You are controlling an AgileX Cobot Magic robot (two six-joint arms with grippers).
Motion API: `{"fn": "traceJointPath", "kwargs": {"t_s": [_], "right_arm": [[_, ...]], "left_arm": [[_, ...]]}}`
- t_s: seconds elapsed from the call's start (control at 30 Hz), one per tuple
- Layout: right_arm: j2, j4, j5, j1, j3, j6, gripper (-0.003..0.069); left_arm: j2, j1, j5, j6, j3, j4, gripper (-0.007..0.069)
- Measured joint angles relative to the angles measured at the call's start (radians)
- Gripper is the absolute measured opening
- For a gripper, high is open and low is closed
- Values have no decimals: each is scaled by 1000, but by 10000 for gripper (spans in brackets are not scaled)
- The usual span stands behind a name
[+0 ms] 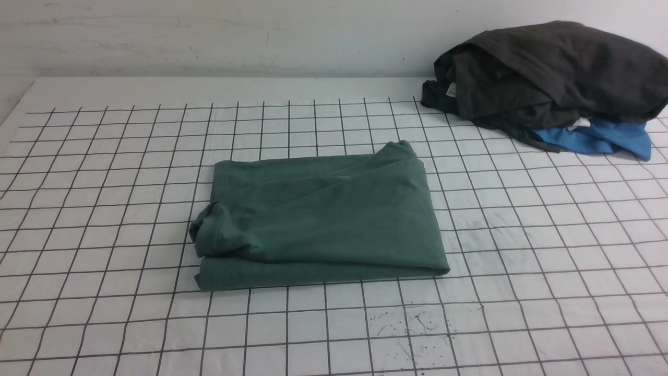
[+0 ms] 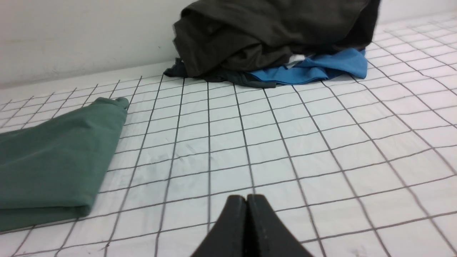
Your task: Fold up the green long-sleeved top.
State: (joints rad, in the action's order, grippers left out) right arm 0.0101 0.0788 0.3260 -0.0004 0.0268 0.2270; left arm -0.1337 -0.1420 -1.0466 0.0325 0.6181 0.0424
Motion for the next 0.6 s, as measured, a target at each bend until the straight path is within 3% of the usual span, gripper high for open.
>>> {"fn": "traceJointPath", "kwargs": {"t_s": [0.6], "right_arm": [[0, 34, 21, -4, -1, 6, -10]], "left_arm": [[1, 0, 0, -1, 0, -3, 12]]}}
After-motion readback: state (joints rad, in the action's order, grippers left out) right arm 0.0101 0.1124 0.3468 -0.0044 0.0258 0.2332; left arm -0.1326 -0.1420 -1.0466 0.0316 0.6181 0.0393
